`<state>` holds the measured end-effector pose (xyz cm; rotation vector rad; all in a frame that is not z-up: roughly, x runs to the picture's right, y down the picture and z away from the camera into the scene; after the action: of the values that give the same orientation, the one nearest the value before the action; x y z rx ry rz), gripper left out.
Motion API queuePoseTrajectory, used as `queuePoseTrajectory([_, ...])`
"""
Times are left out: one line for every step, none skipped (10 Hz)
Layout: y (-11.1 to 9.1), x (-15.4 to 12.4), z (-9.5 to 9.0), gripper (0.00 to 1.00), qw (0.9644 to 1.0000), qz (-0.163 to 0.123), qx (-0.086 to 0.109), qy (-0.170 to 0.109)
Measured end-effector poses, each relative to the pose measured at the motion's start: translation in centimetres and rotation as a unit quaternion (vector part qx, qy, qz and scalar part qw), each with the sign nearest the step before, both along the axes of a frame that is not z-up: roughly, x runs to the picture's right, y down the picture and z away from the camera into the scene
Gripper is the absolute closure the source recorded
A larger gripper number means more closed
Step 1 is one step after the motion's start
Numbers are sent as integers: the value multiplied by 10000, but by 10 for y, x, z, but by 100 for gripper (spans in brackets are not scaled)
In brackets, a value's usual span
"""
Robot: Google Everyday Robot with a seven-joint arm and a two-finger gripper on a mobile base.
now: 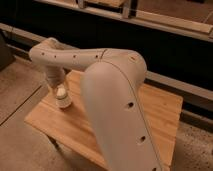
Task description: Place the ceramic cup over the eraser
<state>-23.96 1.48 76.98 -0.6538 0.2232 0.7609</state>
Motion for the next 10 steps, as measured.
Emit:
queuePoseTrajectory([1,0,1,20,10000,-3,-8,4])
queuePoseTrajectory([1,0,1,20,10000,-2,-7,4])
queuePoseTrajectory([1,0,1,20,10000,-2,-7,4])
queuePoseTrajectory([1,0,1,20,10000,-2,-5,8])
queuePoseTrajectory([0,1,0,20,10000,0,11,21])
queuePoseTrajectory([-2,2,-1,20,10000,3,54,54])
queuePoseTrajectory([-5,5,-2,20,9999,7,114,108])
queuePoseTrajectory([-7,6,-4,20,9998,17,144,130])
queuePoseTrajectory([-9,7,-7,20,9997,20,199,161])
queuePoseTrajectory([-11,9,-9,20,9995,25,239,186])
